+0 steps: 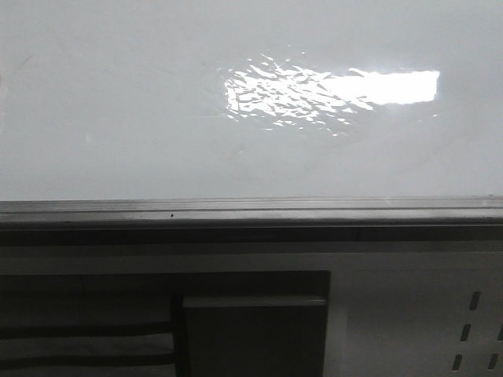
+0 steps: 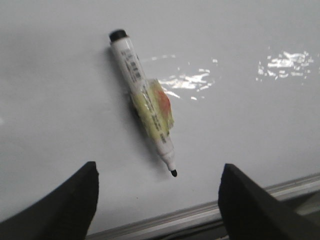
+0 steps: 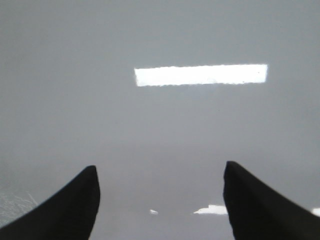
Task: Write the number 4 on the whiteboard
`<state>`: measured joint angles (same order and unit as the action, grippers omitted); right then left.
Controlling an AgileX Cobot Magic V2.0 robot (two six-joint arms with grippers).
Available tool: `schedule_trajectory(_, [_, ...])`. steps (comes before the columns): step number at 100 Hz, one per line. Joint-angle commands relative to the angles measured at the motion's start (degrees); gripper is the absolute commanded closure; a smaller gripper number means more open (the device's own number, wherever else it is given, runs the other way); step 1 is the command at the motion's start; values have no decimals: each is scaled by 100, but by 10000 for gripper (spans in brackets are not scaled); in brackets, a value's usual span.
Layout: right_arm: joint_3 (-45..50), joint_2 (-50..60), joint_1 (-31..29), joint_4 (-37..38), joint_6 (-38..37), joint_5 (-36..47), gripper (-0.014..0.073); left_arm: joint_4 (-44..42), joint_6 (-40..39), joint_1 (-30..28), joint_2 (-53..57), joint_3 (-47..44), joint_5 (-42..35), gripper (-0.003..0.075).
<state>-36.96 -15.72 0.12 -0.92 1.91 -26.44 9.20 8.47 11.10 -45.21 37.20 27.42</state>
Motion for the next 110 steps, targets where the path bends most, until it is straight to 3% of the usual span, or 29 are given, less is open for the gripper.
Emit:
schedule_trajectory(1, [-139, -117, -36, -13, 3, 462, 125, 150, 11, 141, -434, 136, -571, 261])
schedule_trajectory(35, [-139, -117, -36, -13, 3, 483, 125, 667, 1, 159, -1813, 136, -1737, 261])
schedule_trajectory(66, [-139, -117, -36, -13, 3, 483, 125, 787, 1, 159, -2199, 136, -2142, 299])
schedule_trajectory(78, [-139, -117, -36, -13, 3, 483, 125, 787, 1, 159, -2241, 136, -2158, 379])
schedule_trajectory(95, [-139, -117, -36, -13, 3, 483, 125, 787, 1, 159, -2230, 188, -2158, 591])
schedule_trajectory(110, [-139, -117, -36, -13, 3, 461, 125, 777, 1, 159, -2219, 197, -2133, 734])
